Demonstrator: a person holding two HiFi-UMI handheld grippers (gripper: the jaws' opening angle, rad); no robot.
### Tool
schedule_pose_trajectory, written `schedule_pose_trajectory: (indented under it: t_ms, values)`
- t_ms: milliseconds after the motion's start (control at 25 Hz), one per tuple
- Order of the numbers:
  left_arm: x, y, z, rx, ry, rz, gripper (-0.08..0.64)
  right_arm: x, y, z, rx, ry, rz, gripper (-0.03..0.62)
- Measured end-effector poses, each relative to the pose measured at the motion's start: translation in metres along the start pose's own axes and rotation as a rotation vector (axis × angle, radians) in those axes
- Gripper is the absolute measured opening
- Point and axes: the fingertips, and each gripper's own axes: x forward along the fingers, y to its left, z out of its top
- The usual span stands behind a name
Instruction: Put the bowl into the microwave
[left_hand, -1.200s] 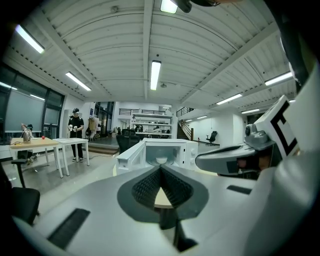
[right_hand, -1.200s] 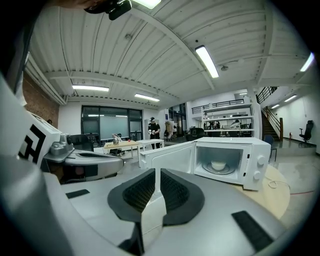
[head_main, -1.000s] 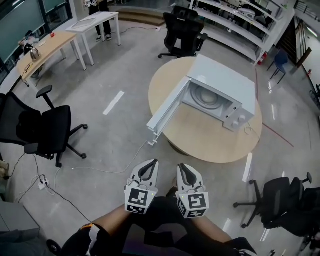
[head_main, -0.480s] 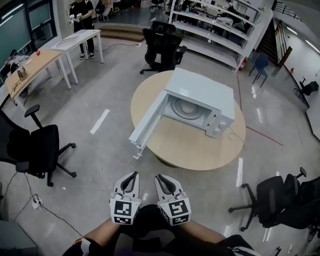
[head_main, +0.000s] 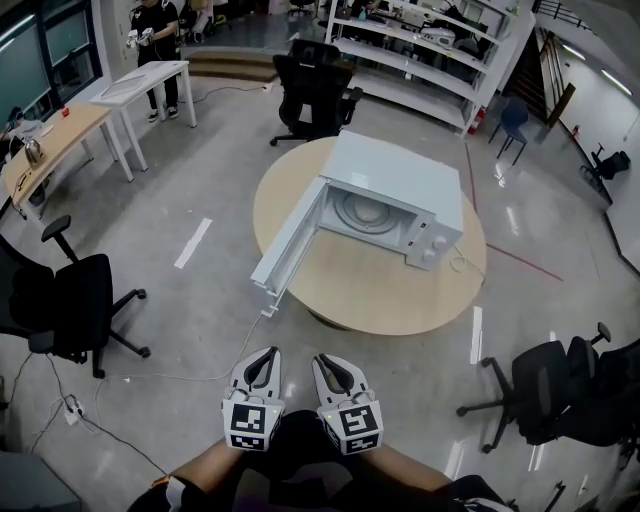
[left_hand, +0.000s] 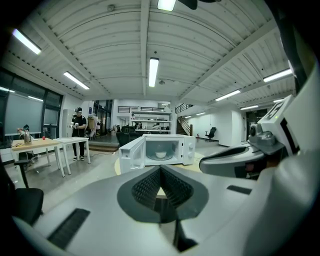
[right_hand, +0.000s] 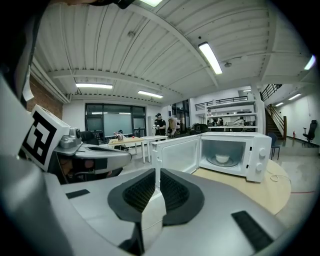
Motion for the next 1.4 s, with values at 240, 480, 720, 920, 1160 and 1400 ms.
schedule_pose_trajectory:
  t_ms: [240,480,720,920,1160,1400]
  values:
    - [-0.003,-0.009,-0.002,-0.006,0.002,-0.035,0.046,-0.005,0.003,-0.003,0.003,0.022,-0.021,0.018]
    - [-0.011,-0.011,-0.015,-0.014,0.019,-0.067,0.046,-0.011,0.011,-0.016,0.025,0.04,-0.049,0.017]
    - [-0.019,-0.012,-0.018,-0.02,0.013,-0.081,0.046,-0.017,0.017,-0.019,0.034,0.045,-0.067,0.015]
    - [-0.024,-0.016,-0.02,-0.007,0.013,-0.089,0.046,-0.022,0.025,-0.022,0.026,0.047,-0.052,0.015]
    - [-0.03,-0.018,-0.016,-0.012,-0.005,-0.091,0.046,-0.027,0.027,-0.019,0.029,0.032,-0.056,0.014]
    - [-0.028,-0.017,-0.014,-0.012,-0.008,-0.089,0.046,-0.026,0.026,-0.015,0.023,0.026,-0.059,0.015]
